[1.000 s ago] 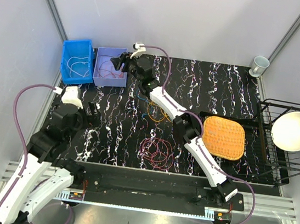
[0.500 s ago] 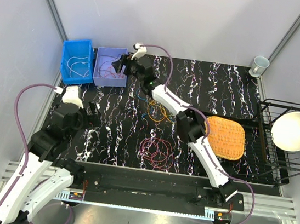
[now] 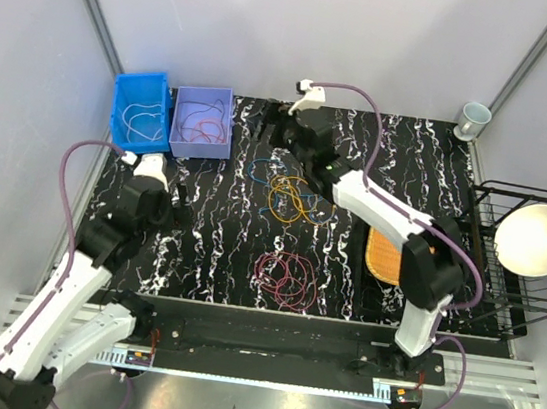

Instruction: Untangle the cables

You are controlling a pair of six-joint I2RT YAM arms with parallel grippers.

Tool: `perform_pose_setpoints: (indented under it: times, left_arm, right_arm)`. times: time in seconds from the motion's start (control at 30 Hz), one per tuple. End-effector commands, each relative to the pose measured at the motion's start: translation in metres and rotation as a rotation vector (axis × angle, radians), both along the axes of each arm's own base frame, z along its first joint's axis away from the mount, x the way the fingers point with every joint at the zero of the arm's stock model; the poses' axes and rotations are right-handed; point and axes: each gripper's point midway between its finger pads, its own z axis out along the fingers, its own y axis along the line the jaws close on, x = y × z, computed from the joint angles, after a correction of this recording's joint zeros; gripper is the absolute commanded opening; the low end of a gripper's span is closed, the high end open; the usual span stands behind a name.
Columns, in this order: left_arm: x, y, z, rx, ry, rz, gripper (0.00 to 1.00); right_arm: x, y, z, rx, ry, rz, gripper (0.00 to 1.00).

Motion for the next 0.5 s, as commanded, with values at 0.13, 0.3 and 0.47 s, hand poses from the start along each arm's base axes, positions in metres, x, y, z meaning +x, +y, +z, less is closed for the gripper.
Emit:
perform_pose_setpoints:
  times: [0.13, 0.3, 0.47]
  left_arm:
    - [0.031, -0.081, -0.025, -0.19, 0.062, -0.132, 0.82]
    - [0.022, -0.126, -0.064, -0.196, 0.158, -0.214, 0.78]
    - [0.004, -0.163, -0.091, -0.218, 0.229, -0.267, 0.75]
  right_arm:
    - [-0.033, -0.069, -0.029, -0.092, 0.21, -0.079, 0.96]
    - [-0.051, -0.098, -0.065, -0.122, 0.357, -0.074, 0.96]
    - [-0.061, -0.107, -0.087, -0.098, 0.439, -0.036, 0.96]
